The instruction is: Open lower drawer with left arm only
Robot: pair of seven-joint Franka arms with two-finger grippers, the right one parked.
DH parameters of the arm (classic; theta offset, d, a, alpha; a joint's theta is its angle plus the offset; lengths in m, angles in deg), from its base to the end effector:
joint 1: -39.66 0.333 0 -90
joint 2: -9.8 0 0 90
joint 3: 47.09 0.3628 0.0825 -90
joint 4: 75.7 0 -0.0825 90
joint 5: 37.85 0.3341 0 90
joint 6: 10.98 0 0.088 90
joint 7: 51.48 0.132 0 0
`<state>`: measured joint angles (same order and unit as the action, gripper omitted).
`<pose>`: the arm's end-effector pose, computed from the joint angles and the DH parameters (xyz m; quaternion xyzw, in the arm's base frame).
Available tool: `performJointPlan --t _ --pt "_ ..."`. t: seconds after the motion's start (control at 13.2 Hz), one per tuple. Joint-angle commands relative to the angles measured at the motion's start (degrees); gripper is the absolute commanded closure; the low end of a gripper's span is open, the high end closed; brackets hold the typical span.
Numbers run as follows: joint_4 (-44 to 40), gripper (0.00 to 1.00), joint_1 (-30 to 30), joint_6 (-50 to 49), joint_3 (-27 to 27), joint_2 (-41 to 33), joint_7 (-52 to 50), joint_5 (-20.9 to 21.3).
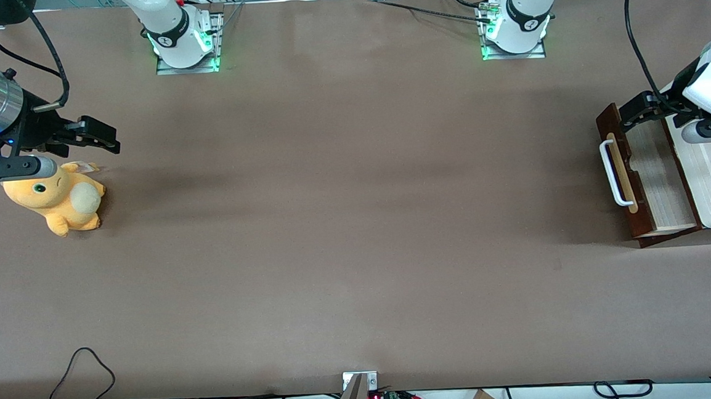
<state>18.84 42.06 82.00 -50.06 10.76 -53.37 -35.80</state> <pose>0.5112 -0.0003 0.6088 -0.9996 -0.0102 0.0216 0.0179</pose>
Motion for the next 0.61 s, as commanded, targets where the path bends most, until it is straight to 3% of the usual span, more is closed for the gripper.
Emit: performJointPlan --t 0.0,0.53 --pt "-1.2 0.00 0.1 -1.1 0.2 -0.3 1.8 -0.6" --pt "-1.9 0.00 0.0 -1.1 -0.2 -0.2 1.4 -0.4"
